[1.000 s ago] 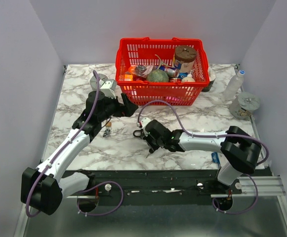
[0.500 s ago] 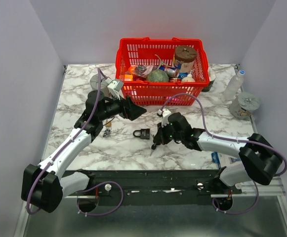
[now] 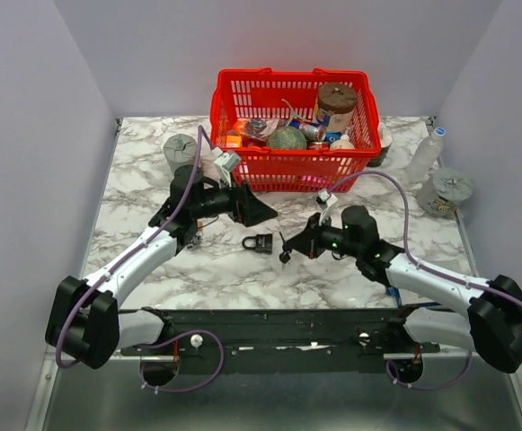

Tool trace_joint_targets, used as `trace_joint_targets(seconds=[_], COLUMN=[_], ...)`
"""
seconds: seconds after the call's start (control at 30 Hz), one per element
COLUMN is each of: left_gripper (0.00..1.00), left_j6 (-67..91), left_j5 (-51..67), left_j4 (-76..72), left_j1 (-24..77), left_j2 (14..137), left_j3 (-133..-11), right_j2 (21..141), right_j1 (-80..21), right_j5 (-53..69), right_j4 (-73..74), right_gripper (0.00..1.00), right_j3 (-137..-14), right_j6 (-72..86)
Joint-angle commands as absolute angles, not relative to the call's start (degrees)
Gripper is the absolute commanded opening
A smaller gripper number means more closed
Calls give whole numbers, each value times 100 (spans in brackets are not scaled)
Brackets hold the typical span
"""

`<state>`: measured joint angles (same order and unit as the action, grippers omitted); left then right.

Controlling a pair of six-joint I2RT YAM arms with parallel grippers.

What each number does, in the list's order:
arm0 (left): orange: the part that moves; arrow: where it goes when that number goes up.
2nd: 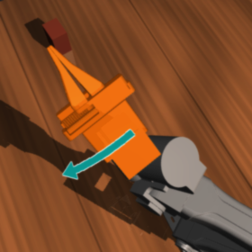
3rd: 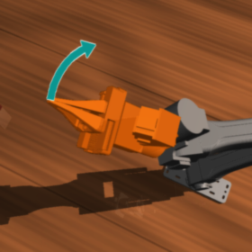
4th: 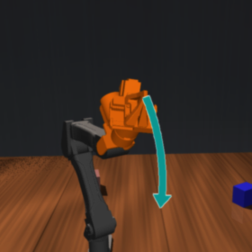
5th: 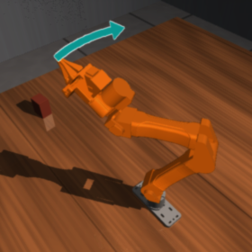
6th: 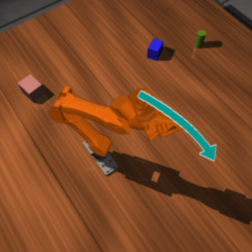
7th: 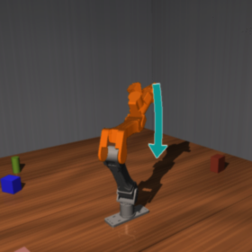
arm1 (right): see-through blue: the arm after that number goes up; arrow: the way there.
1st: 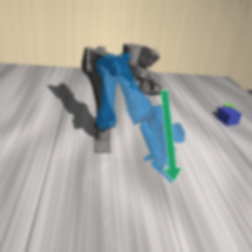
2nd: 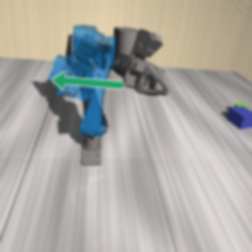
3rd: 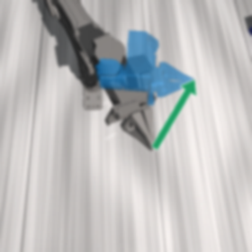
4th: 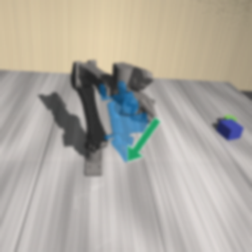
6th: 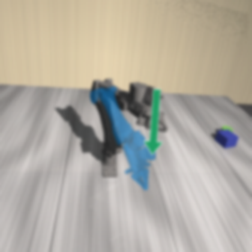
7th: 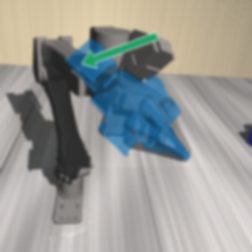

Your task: Unlock with the key

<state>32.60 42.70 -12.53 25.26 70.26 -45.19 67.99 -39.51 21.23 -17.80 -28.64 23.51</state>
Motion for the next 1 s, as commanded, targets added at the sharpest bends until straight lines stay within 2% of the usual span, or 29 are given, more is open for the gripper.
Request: trace_joint_targets(seconds=[0.0, 0.17, 0.43, 0.73, 0.97], left_gripper=[97, 96, 88, 65, 56], left_j6=[3682, 3647, 3674, 3753, 3788], left_j5=[5018, 5150, 5300, 5326, 5326], left_j4=[-2267, -2224, -2224, -2303, -2338], left_j1=[2566, 2689, 2918, 2988, 3032], left_j2=[7040, 7101, 7260, 7321, 7374], left_j3=[-4316, -4342, -4386, -4368, -4368], right_j2=[6321, 5968, 5713, 5722, 5722], right_j1=[-3815, -3736, -3656, -3647, -3647], right_j5=[2619, 2724, 2988, 3103, 3164], right_j4=[-2285, -2338, -2443, -2496, -2584], right_gripper=[1, 1, 1, 1, 1], right_j3=[-2786, -2795, -2935, -2962, -2971], right_j6=[2680, 2847, 3085, 3190, 3261])
